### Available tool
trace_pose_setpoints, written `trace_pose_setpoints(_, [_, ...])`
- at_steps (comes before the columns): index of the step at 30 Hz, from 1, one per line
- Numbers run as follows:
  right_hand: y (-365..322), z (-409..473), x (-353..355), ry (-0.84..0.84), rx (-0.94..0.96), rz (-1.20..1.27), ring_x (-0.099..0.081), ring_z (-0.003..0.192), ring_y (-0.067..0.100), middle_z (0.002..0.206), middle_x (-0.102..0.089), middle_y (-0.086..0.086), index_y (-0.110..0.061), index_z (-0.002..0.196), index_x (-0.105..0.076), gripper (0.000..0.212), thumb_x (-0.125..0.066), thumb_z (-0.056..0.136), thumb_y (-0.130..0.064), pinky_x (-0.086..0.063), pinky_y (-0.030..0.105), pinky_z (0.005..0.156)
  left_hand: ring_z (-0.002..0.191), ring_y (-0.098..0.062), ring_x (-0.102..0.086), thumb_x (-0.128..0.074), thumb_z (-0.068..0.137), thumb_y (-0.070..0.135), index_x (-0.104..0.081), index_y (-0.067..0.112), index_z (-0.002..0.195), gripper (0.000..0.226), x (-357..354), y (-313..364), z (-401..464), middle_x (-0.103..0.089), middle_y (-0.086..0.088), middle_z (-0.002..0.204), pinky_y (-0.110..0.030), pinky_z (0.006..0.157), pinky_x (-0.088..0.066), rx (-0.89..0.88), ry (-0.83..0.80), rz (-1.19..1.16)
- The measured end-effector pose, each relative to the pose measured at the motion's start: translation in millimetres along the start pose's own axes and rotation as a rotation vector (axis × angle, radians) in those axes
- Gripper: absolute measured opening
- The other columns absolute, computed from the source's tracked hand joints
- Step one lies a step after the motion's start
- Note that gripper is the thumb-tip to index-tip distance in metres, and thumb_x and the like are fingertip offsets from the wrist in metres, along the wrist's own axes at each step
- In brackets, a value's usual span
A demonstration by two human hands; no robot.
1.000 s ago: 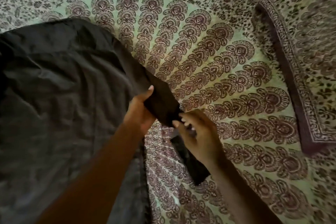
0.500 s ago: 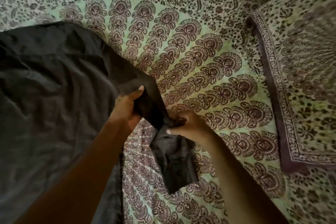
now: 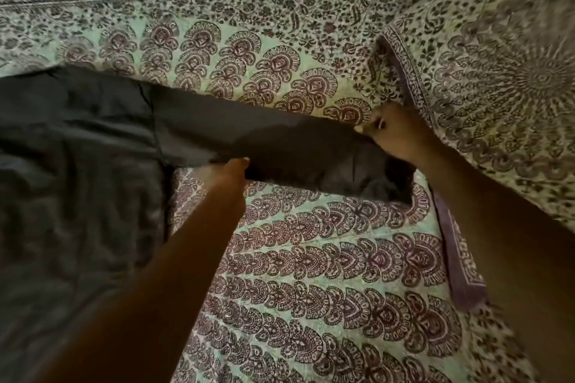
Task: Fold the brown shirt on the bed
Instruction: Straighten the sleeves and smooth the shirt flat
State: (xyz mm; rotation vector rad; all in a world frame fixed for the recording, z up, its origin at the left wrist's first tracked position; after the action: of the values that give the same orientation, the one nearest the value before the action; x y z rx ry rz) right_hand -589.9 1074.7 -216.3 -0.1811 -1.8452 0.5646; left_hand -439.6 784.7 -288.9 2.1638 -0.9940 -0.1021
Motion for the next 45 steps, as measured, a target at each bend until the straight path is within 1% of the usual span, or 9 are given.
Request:
trace_pose_setpoints(6, [9, 28, 11, -0.256, 0.021, -0.272, -0.064, 0.067, 0.027, 0.070, -0.064, 0.009, -0.014, 0.077, -0.066, 0.073, -0.056, 0.078, -0.086, -0.047, 0.032, 0.064, 0.151, -0.042, -0.015, -0.076, 0.087, 0.030, -0.025, 0.016, 0.153, 0.085, -27, 16, -34, -0.014, -0.016, 0.166, -0.058, 0.123, -0.020, -0.603, 0.123, 0.824])
trace_pose_setpoints(10, [33, 23, -8, -0.624, -0.012, -0.359, -0.067, 0.094, 0.022, 0.101, -0.072, -0.002, -0.018, 0.105, -0.070, 0.053, -0.094, 0.065, -0.043, -0.055, 0.037, 0.087, 0.155, -0.030, -0.016, -0.062, 0.094, 0.049, -0.020, 0.038, 0.159, 0.078, -67, 14, -22, -0.021, 0.000, 0.169, -0.063, 0.120, -0.022, -0.917, -0.199, 1.122])
trace_pose_setpoints(14, [50, 21, 14, -0.368, -0.050, -0.138, -0.065, 0.085, 0.018, 0.088, -0.064, -0.002, -0.023, 0.089, -0.059, 0.033, -0.089, 0.076, -0.019, -0.040, 0.025, 0.062, 0.159, -0.027, -0.004, -0.049, 0.100, 0.056, -0.015, 0.041, 0.161, 0.071, -87, 7, -12, -0.009, 0.003, 0.172, -0.062, 0.123, -0.014, -0.899, -0.247, 1.217])
trace_pose_setpoints(18, [57, 18, 36, -0.142, -0.046, -0.222, -0.063, 0.087, 0.030, 0.091, -0.061, 0.007, -0.023, 0.088, -0.054, 0.040, -0.089, 0.074, -0.035, -0.047, 0.035, 0.069, 0.158, -0.034, 0.007, -0.045, 0.098, 0.064, -0.011, 0.046, 0.160, 0.073, -98, -1, -14, 0.006, 0.005, 0.173, -0.065, 0.123, -0.011, -0.910, -0.258, 1.255])
trace_pose_setpoints(27, [21, -15, 21, 0.144, -0.092, -0.773, -0.057, 0.120, 0.043, 0.124, -0.061, 0.023, -0.006, 0.123, -0.066, 0.034, -0.067, 0.089, -0.005, -0.049, 0.058, 0.098, 0.147, -0.050, 0.033, -0.021, 0.087, 0.086, 0.013, 0.061, 0.151, 0.077, -125, -29, -22, 0.034, 0.012, 0.165, -0.074, 0.115, 0.010, -0.931, -0.329, 1.460])
trace_pose_setpoints(32, [-27, -21, -57, 0.141, 0.180, -0.391, -0.053, 0.128, 0.039, 0.142, -0.052, 0.027, 0.002, 0.129, -0.060, 0.055, -0.081, 0.081, -0.016, -0.051, 0.054, 0.102, 0.159, -0.031, 0.003, -0.033, 0.107, 0.046, -0.018, 0.039, 0.161, 0.057, -112, -5, -22, 0.002, 0.007, 0.173, -0.062, 0.123, -0.011, -1.069, -0.175, 1.233])
trace_pose_setpoints(38, [-25, -15, -129, 0.038, 0.112, -0.321, -0.001, 0.160, 0.025, 0.174, 0.000, -0.002, -0.034, 0.164, -0.009, 0.073, -0.024, 0.102, -0.069, -0.011, 0.058, 0.126, 0.159, -0.032, 0.007, -0.023, 0.103, 0.061, -0.002, 0.050, 0.159, 0.061, -87, -3, 20, 0.008, 0.009, 0.172, -0.066, 0.122, 0.000, -1.032, -0.089, 1.333])
trace_pose_setpoints(41, [24, -35, -115, 0.158, -0.045, -0.373, -0.002, 0.160, 0.026, 0.174, 0.002, -0.003, -0.047, 0.161, -0.005, 0.073, -0.016, 0.097, -0.080, -0.008, 0.060, 0.124, 0.158, -0.032, 0.013, -0.021, 0.102, 0.065, 0.007, 0.051, 0.158, 0.063, -87, -2, 25, 0.014, 0.011, 0.171, -0.065, 0.123, 0.001, -1.018, -0.143, 1.332])
trace_pose_setpoints(45, [58, -48, -95, 0.249, -0.181, -0.401, -0.019, 0.157, 0.034, 0.170, -0.018, 0.015, -0.024, 0.162, -0.024, 0.074, -0.023, 0.103, -0.068, -0.022, 0.055, 0.124, 0.156, -0.037, 0.018, -0.021, 0.105, 0.057, 0.010, 0.046, 0.159, 0.063, -95, -3, 22, 0.019, 0.007, 0.171, -0.066, 0.122, 0.002, -1.013, -0.146, 1.325])
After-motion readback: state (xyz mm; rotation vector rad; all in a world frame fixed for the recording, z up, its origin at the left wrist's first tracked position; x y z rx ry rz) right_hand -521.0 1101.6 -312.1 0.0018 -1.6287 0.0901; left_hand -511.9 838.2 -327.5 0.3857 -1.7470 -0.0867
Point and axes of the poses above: each hand's wrist, its own z-axis towards the middle knuckle, its own x-axis out of the back of the hand, y = z × x, the point moved 5 cm from there along z, towards the middle knuckle
